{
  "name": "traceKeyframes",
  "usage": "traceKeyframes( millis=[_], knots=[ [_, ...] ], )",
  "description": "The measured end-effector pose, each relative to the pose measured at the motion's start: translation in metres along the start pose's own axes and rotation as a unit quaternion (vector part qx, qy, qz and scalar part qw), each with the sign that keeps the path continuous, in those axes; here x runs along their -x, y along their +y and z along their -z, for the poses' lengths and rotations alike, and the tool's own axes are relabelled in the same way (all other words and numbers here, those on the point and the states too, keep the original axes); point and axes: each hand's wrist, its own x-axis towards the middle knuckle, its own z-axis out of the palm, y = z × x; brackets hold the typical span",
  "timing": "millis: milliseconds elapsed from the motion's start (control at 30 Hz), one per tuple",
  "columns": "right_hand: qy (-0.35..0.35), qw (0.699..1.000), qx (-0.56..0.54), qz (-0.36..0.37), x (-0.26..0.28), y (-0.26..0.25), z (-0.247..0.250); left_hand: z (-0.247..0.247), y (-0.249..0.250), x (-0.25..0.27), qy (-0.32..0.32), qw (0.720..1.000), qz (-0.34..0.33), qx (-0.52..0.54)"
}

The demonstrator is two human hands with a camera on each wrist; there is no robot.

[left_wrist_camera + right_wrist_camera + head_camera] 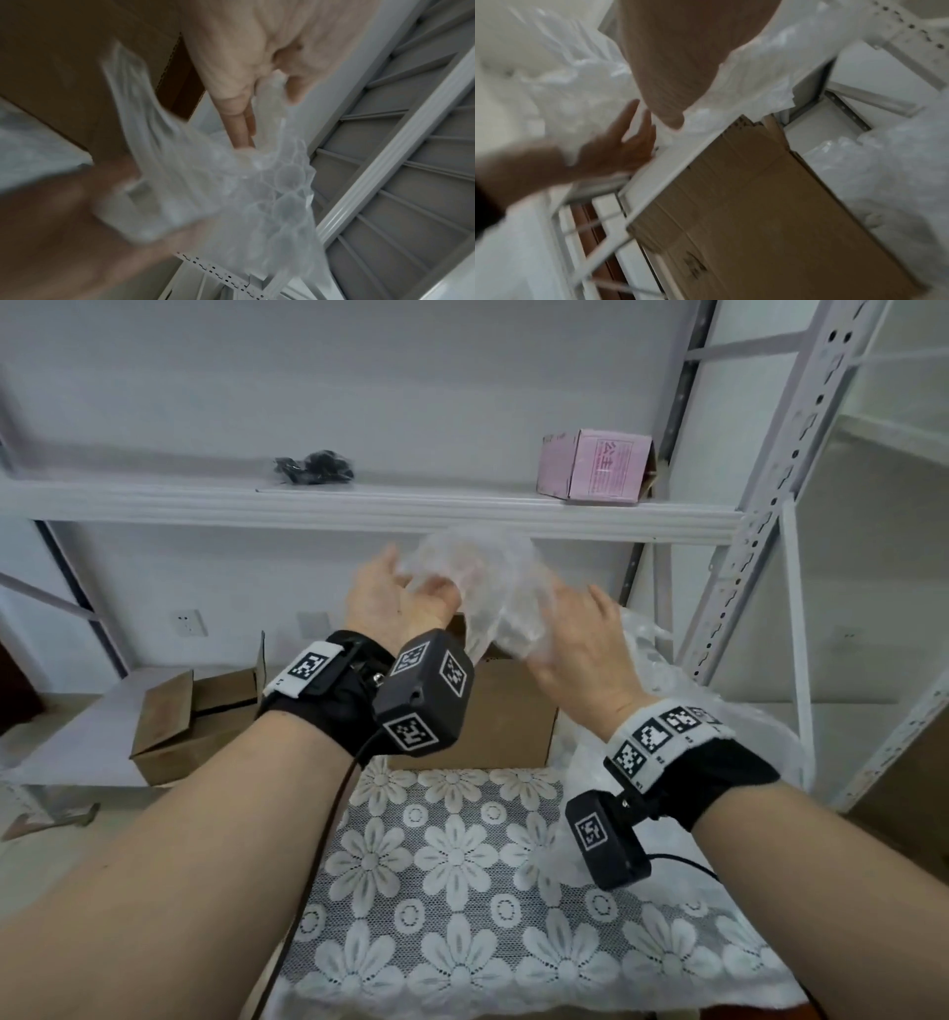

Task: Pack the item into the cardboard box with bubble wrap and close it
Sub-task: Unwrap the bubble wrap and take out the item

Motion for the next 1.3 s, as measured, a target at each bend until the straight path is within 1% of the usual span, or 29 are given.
traceKeyframes(
  millis=[33,67,100,133,167,200,233,300,333,367,400,433,467,500,567,600,633,700,767,833,900,967,1067,1100,1133,1200,1267,1300],
  knots=[
    [0.014,0.997,-0.059,-0.046,-0.005,0.000,0.006,-0.001,0.001,0.004,-0.027,0.999,0.010,0.030],
    [0.021,0.989,-0.118,-0.092,-0.012,-0.002,0.014,-0.002,0.002,0.007,-0.041,0.999,0.010,0.024],
    [0.027,0.974,-0.174,-0.141,-0.019,-0.001,0.023,-0.002,0.002,0.007,-0.034,0.999,-0.003,-0.022],
    [0.027,0.956,-0.223,-0.189,-0.026,0.001,0.030,-0.002,0.000,0.009,-0.025,0.996,-0.018,-0.085],
    [0.035,0.935,-0.276,-0.220,-0.034,0.002,0.037,-0.001,-0.002,0.009,-0.021,0.988,-0.029,-0.153],
    [0.046,0.911,-0.330,-0.243,-0.041,0.004,0.043,-0.002,-0.005,0.011,-0.034,0.977,-0.031,-0.209],
    [0.047,0.887,-0.375,-0.265,-0.047,0.004,0.050,-0.002,-0.007,0.013,-0.056,0.967,-0.027,-0.247],
    [0.043,0.850,-0.435,-0.294,-0.054,0.003,0.055,-0.001,-0.008,0.017,-0.107,0.956,-0.024,-0.273],
    [0.040,0.815,-0.492,-0.304,-0.056,0.003,0.056,0.000,-0.008,0.017,-0.124,0.951,-0.029,-0.283],
    [0.051,0.770,-0.550,-0.320,-0.058,0.003,0.056,0.002,-0.007,0.015,-0.134,0.942,-0.035,-0.306],
    [0.064,0.730,-0.589,-0.339,-0.061,0.005,0.055,0.001,-0.006,0.015,-0.138,0.929,-0.042,-0.342],
    [0.071,0.712,-0.595,-0.366,-0.063,0.008,0.052,0.000,-0.006,0.014,-0.140,0.911,-0.056,-0.383],
    [0.067,0.707,-0.590,-0.384,-0.064,0.009,0.051,-0.002,-0.008,0.014,-0.141,0.896,-0.067,-0.416],
    [0.052,0.713,-0.583,-0.386,-0.064,0.011,0.049,-0.005,-0.009,0.015,-0.135,0.884,-0.081,-0.441],
    [0.027,0.722,-0.565,-0.399,-0.060,0.015,0.045,-0.011,-0.011,0.021,-0.121,0.869,-0.113,-0.466],
    [0.001,0.719,-0.561,-0.410,-0.056,0.014,0.044,-0.013,-0.011,0.024,-0.110,0.869,-0.128,-0.465],
    [-0.032,0.709,-0.567,-0.419,-0.052,0.015,0.043,-0.011,-0.009,0.024,-0.096,0.872,-0.138,-0.459],
    [-0.099,0.691,-0.572,-0.431,-0.045,0.015,0.039,-0.007,-0.006,0.022,-0.090,0.889,-0.124,-0.431],
    [-0.130,0.695,-0.562,-0.429,-0.039,0.015,0.035,-0.002,-0.005,0.021,-0.088,0.898,-0.101,-0.419],
    [-0.128,0.706,-0.561,-0.412,-0.034,0.017,0.031,0.003,-0.004,0.021,-0.074,0.900,-0.091,-0.419],
    [-0.114,0.723,-0.555,-0.395,-0.030,0.015,0.031,0.008,-0.003,0.020,-0.046,0.900,-0.102,-0.422],
    [-0.095,0.728,-0.561,-0.382,-0.031,0.015,0.030,0.009,-0.001,0.018,-0.027,0.894,-0.117,-0.431],
    [-0.088,0.751,-0.546,-0.360,-0.034,0.016,0.032,0.011,0.001,0.014,-0.027,0.883,-0.108,-0.456],
    [-0.091,0.757,-0.544,-0.350,-0.035,0.017,0.032,0.009,0.001,0.016,-0.038,0.880,-0.098,-0.463],
    [-0.089,0.756,-0.548,-0.349,-0.035,0.017,0.033,0.009,0.001,0.017,-0.050,0.878,-0.093,-0.468],
    [-0.087,0.743,-0.561,-0.355,-0.033,0.022,0.029,0.010,0.000,0.019,-0.043,0.880,-0.098,-0.462],
    [-0.103,0.721,-0.573,-0.377,-0.031,0.021,0.029,0.012,0.001,0.022,-0.020,0.896,-0.100,-0.432],
    [-0.117,0.703,-0.584,-0.388,-0.030,0.021,0.030,0.015,0.002,0.020,-0.012,0.908,-0.088,-0.410]
  ],
)
